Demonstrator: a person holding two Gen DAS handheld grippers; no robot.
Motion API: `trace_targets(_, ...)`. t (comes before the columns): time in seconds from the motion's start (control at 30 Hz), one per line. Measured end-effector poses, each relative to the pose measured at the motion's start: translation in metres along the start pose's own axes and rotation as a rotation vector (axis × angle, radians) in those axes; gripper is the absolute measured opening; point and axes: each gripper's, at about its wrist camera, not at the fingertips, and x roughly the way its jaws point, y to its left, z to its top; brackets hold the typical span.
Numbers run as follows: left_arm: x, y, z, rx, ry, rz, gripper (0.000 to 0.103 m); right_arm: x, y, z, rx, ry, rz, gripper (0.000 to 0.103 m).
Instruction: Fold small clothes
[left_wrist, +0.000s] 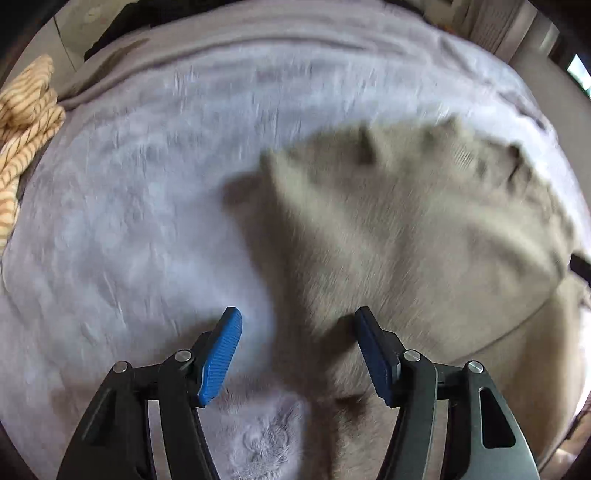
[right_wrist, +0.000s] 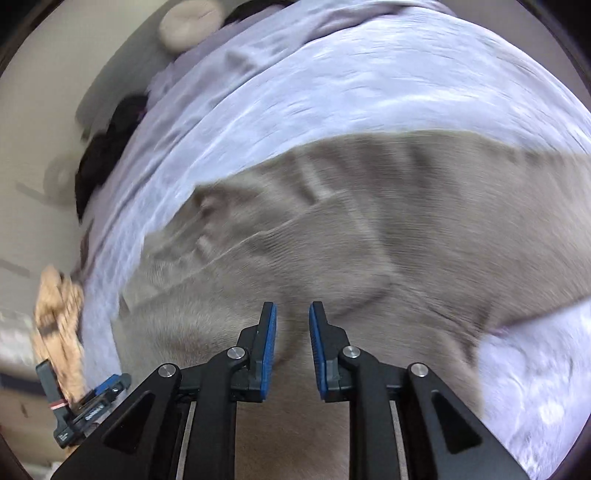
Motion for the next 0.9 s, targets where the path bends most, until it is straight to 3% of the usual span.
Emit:
trace_targets(0.03,0.003,0.003,-0.005,0.000,-0.013,0.005,0.065,0.012,0.007,0.001,-0.033,0.027,-0.011,0.033)
trace_targets(0.07,0.004,0.005,-0.008,0.005,-0.025,0.012,0.065,0.021,0.009,0.001,-0.054,0.051,-0.036,0.035)
trace_targets(0.13,0.004,0.012,-0.011,0.009,-0.026,0.024,0.065,0.029,0.005,-0.004,-0.082,0.071,-0.066,0.034)
trace_targets(0.23,-0.005,0.028,-0.013,-0.023,-0.009,0.007,0.065,0.020,-0.001,-0.004,-0.063,0.066,-0.043,0.035)
trace_targets(0.27,-0.008,0.036,-0.013,-0.046,0.001,-0.056,0.065,0.015,-0.003,-0.004,-0.053,0.066,-0.034,0.036)
trace_targets(0.33,-0.010,0.046,-0.016,-0.088,0.040,-0.221,0.065,0.003,-0.006,-0.009,-0.046,0.070,-0.024,0.048)
trace_targets(0.37,-0.007,0.049,-0.018,-0.108,0.078,-0.303,0.065,-0.003,-0.007,-0.012,-0.044,0.071,-0.014,0.049)
trace_targets(0.5,0.009,0.046,-0.016,-0.120,0.129,-0.379,0.065,-0.011,-0.001,-0.029,-0.032,0.097,0.042,0.049)
trace_targets(0.6,0.015,0.047,-0.012,-0.191,0.140,-0.464,0.064,-0.009,0.013,-0.040,-0.057,0.129,0.073,0.049)
trace_targets(0.67,0.014,0.041,-0.012,-0.196,0.136,-0.509,0.031,-0.009,0.020,-0.047,-0.076,0.144,0.089,0.049)
trace_targets(0.7,0.013,0.039,-0.012,-0.185,0.142,-0.500,0.031,-0.009,0.024,-0.050,-0.084,0.149,0.095,0.049)
trace_targets(0.77,0.011,0.037,-0.012,-0.166,0.125,-0.491,0.019,-0.012,0.029,-0.057,-0.092,0.154,0.111,0.049)
trace_targets(0.9,0.008,0.049,-0.010,-0.172,0.089,-0.463,0.009,-0.017,0.033,-0.065,-0.081,0.164,0.133,0.049)
